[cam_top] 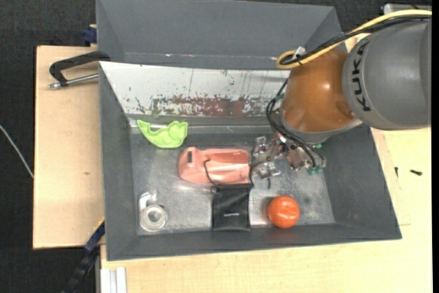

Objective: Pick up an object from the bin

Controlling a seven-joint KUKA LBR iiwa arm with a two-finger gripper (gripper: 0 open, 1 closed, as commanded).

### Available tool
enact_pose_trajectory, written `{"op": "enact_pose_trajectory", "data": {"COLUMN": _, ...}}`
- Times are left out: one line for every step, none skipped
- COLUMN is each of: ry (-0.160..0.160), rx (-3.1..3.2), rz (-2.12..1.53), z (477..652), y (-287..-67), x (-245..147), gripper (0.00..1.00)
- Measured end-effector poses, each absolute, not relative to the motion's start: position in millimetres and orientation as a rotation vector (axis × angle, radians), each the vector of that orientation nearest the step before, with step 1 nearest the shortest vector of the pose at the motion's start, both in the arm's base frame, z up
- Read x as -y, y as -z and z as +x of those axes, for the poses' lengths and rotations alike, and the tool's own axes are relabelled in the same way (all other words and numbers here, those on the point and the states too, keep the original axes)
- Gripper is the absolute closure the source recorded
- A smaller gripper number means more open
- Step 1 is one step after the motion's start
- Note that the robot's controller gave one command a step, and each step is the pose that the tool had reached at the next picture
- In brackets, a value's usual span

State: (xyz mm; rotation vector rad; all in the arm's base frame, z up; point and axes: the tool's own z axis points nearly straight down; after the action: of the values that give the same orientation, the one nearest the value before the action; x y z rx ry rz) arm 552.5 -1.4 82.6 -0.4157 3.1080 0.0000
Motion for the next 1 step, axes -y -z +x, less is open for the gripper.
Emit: {"op": "enact_pose_trajectory", "data": {"ry": 0.0, "rx": -3.108, "rz": -0.415, "z": 552.5, "y": -82.6, "x": 1.4, "gripper": 1.0}}
